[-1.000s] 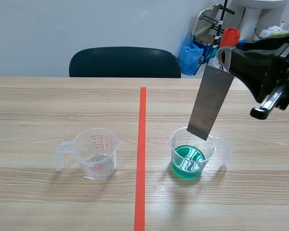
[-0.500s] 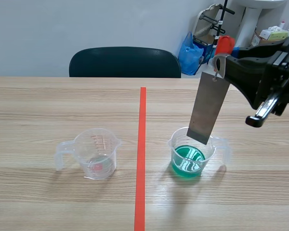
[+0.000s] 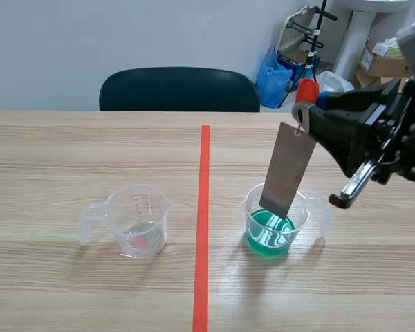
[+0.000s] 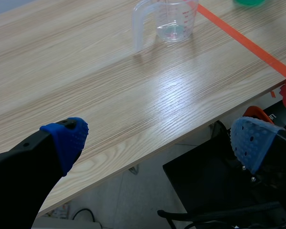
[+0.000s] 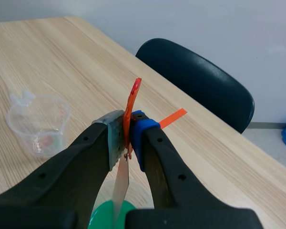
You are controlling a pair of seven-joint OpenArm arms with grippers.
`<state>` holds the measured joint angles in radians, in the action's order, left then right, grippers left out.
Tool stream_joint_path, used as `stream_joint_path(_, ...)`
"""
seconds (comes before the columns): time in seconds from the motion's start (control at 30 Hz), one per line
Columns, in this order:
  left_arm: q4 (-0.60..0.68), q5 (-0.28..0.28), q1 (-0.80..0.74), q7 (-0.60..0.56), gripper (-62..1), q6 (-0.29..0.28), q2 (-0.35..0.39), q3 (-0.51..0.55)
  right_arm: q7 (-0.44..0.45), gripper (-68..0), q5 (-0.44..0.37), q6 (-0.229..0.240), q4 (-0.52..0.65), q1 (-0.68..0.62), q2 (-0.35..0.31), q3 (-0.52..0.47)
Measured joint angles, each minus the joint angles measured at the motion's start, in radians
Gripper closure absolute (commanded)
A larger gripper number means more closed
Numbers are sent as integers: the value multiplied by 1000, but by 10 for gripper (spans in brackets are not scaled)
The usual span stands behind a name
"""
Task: Do the redox reaction experiment
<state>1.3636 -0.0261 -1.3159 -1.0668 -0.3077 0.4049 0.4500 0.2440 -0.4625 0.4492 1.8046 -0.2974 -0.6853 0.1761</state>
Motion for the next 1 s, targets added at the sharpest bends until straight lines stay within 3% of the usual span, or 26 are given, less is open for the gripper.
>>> stream_joint_path(0.4, 0, 0, 0, 0, -623, 0, 0, 0, 130, -6, 161, 0, -173, 47, 76, 75)
stream_joint_path(0.7, 0, 0, 0, 0, -623, 0, 0, 0, 187, -6, 195, 0, -294, 123, 85, 152)
stream_joint_path(1.0, 0, 0, 0, 0, -623, 0, 0, 0, 231, -6, 238, 0, -326, 134, 104, 154)
